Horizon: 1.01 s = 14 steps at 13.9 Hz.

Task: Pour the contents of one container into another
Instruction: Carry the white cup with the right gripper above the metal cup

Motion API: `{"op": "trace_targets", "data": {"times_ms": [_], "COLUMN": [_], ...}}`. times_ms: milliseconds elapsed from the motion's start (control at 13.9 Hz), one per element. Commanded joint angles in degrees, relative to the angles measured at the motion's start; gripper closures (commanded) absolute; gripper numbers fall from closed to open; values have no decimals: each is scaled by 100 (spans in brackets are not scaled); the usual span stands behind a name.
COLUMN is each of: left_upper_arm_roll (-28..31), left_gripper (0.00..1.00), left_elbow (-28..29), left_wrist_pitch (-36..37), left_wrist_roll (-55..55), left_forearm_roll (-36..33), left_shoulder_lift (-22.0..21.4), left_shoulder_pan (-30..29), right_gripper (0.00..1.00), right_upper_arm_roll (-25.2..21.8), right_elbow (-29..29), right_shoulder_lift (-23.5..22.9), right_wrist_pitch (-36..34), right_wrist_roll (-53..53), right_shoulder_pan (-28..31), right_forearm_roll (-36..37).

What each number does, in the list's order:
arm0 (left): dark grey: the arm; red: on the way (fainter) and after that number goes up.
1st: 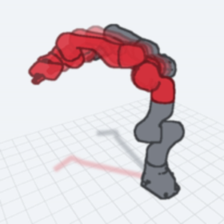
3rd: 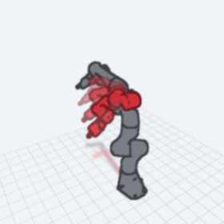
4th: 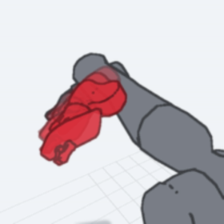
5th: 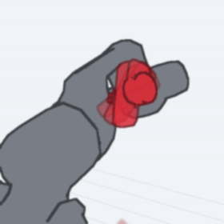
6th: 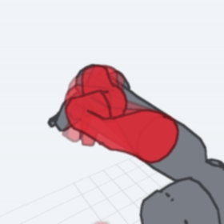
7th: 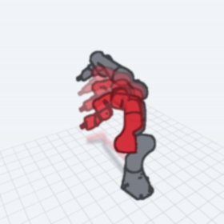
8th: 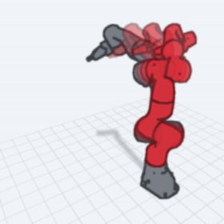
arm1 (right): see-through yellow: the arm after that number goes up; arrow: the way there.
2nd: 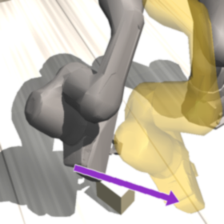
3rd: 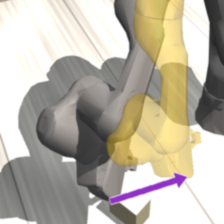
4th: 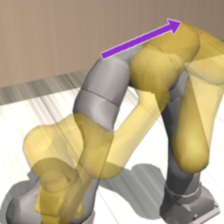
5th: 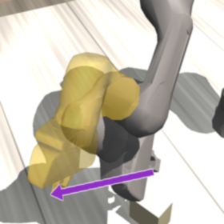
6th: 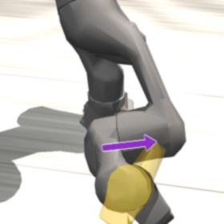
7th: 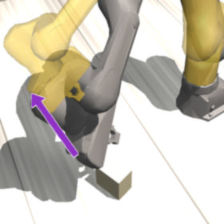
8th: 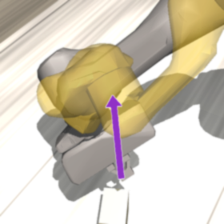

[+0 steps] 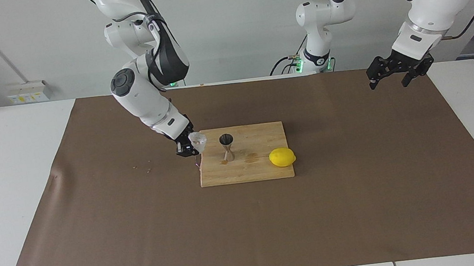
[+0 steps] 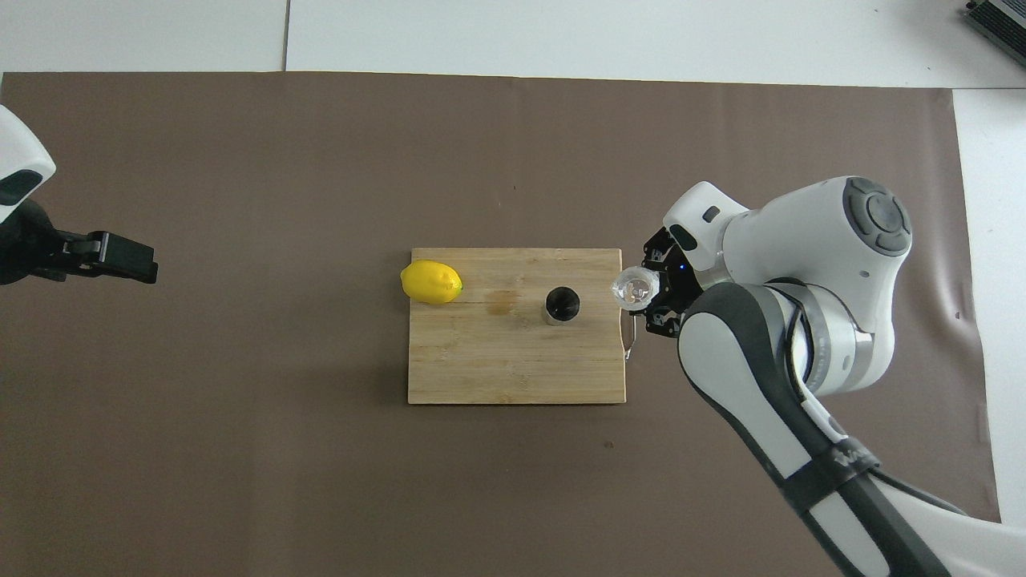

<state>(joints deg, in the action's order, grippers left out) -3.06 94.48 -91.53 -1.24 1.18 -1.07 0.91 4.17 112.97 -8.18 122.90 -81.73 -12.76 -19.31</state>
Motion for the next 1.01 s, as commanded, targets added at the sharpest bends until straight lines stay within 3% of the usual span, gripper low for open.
{"op": "trace_targets", "data": {"times_ms": [0, 432, 937], "left_upper_arm_roll": [-10, -10, -10], "left_gripper": [0, 0, 0], "left_elbow": [53, 53, 53], "left_wrist_pitch": [83, 83, 74], "left_wrist_roll": [-8, -8, -8], "left_forearm_roll": [32, 32, 32], "left_shoulder_lift": [-95, -104, -95], "left_shoulder_pan": [-47, -47, -47], "right_gripper": [90, 90, 91], "right_upper_arm_roll": [5, 5, 31], "right_elbow": [-240, -469, -522], "right_shoulder_lift": [-70, -132, -123], "right_wrist_pitch": [-30, -30, -74], "right_wrist_roll": [385, 1299, 1519], "right_shoulder_pan": [-156, -797, -1123], "right_forearm_roll": [383, 1648, 2817]}}
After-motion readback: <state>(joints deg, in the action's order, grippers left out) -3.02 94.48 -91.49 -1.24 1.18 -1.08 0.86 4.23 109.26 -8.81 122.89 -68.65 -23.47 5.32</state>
